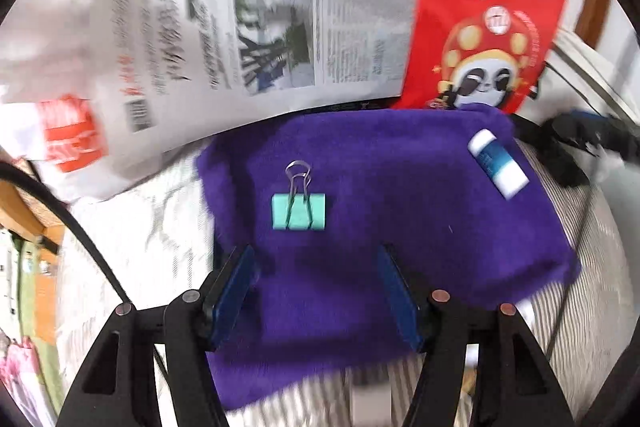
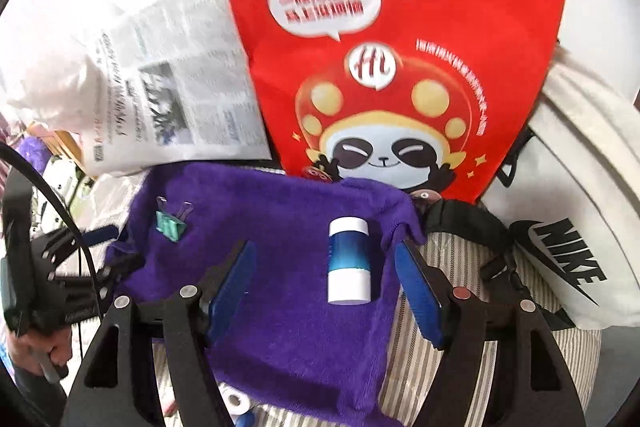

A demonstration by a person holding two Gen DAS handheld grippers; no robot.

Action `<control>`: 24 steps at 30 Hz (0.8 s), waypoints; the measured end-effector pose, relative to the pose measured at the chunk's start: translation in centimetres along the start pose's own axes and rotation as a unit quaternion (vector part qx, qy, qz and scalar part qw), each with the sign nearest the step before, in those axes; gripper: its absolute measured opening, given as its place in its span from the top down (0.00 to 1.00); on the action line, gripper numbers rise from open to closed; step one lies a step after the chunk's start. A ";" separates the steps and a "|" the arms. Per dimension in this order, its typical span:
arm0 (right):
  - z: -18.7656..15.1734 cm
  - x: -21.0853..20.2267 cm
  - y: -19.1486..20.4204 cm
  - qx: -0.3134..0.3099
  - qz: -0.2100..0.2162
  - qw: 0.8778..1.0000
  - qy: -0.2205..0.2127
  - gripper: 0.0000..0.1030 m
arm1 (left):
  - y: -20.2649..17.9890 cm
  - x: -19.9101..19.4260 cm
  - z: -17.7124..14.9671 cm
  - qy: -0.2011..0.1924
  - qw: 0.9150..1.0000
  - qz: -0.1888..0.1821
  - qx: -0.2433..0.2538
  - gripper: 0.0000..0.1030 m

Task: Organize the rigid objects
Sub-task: 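Grasp the white USB charger with the left gripper while the right grasps the white tape roll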

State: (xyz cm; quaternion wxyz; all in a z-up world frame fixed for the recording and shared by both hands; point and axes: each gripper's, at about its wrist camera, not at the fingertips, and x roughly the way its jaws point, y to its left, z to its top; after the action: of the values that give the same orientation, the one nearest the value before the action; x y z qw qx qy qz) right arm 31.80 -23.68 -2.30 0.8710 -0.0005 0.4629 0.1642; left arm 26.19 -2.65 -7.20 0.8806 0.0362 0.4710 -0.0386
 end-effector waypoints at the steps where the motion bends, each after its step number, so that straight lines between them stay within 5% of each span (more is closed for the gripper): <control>1: -0.1 -0.7 0.3 -0.003 0.000 1.000 -0.004 0.30 | 0.8 -0.4 -0.3 -0.002 1.000 0.000 -0.003 0.40; 5: -0.5 -2.8 1.7 -0.012 0.001 1.000 -0.018 0.30 | 1.2 -2.6 -4.1 -0.003 1.000 -0.023 -0.012 0.41; 7: -1.2 -4.1 2.1 -0.012 0.004 1.000 -0.019 0.29 | 0.9 -2.6 -6.0 0.002 1.000 -0.025 -0.002 0.50; 13: -6.5 -8.4 4.3 -0.036 0.004 0.999 -0.033 0.29 | 2.5 -3.2 -10.3 0.006 0.999 -0.040 -0.022 0.50; 18: -12.5 -9.9 4.0 -0.001 0.020 0.999 -0.030 0.21 | 2.8 -1.7 -11.0 0.001 0.998 -0.057 -0.034 0.60; 21: -16.0 -9.6 3.6 0.032 0.028 0.999 -0.016 0.21 | 2.2 -0.9 -11.4 0.011 0.999 -0.034 -0.020 0.73; 24: -18.3 -9.0 3.7 0.042 0.030 0.999 -0.003 0.21 | 1.6 -0.7 -11.8 -0.001 1.000 -0.016 -0.001 0.76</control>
State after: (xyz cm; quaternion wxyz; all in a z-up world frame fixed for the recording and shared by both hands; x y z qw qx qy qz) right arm 11.33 -25.54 -4.95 0.8665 0.0505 0.4667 0.1700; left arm 16.20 0.16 -13.16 0.8803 0.0275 0.4707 -0.0516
